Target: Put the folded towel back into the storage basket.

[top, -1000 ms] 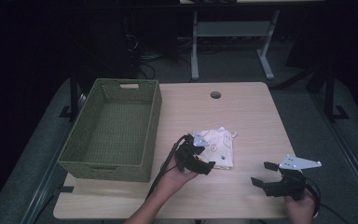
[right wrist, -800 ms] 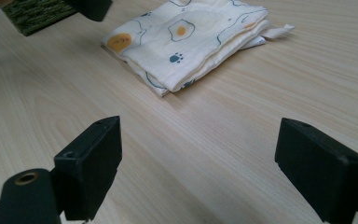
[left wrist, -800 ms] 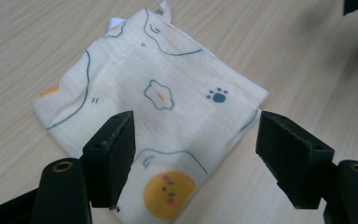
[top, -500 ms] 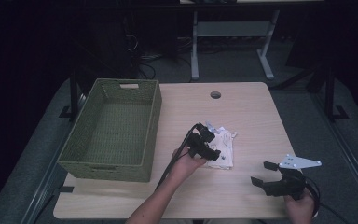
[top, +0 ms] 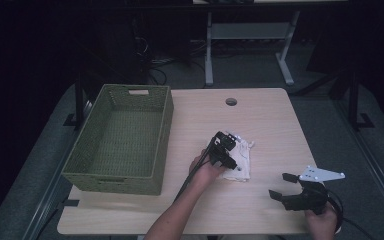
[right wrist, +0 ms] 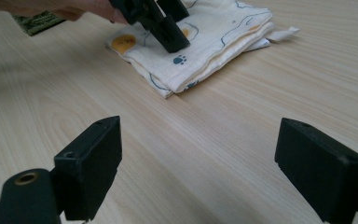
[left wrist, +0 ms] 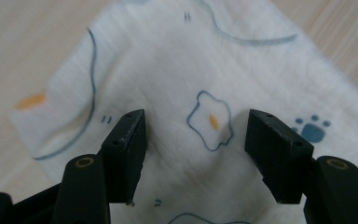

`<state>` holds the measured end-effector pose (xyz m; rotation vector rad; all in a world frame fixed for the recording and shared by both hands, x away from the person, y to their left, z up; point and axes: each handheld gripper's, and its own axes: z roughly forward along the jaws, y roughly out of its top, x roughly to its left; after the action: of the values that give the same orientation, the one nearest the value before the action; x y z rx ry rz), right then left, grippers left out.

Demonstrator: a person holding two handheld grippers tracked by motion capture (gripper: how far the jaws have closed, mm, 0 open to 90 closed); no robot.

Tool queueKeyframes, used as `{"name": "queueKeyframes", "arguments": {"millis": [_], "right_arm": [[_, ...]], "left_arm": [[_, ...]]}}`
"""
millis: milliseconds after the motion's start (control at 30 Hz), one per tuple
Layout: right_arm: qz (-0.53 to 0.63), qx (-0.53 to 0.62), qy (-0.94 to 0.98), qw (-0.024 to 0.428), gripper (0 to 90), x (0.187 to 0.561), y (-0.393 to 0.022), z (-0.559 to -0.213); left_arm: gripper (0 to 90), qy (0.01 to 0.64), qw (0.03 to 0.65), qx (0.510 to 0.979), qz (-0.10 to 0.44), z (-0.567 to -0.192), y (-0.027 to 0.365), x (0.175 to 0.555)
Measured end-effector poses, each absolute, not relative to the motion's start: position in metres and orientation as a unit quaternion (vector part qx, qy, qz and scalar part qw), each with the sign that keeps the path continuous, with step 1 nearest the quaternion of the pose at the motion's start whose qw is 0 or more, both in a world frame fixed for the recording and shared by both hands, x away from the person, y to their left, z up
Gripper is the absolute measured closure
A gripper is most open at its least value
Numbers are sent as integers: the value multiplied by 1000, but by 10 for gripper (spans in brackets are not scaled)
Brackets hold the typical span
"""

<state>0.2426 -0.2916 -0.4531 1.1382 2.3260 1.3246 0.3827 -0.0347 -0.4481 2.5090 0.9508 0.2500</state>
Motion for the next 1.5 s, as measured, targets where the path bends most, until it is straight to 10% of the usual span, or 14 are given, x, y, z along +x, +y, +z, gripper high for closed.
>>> {"name": "queueKeyframes", "arguments": {"millis": [633, 1500], "right_arm": [[444, 384, 800, 118, 143, 244, -286, -453], [446, 394, 795, 118, 143, 242, -294, -454]], "left_arm": [[796, 357, 247, 896, 98, -449, -19, 388], [822, 337, 267, 903, -2, -444, -10, 378]]}}
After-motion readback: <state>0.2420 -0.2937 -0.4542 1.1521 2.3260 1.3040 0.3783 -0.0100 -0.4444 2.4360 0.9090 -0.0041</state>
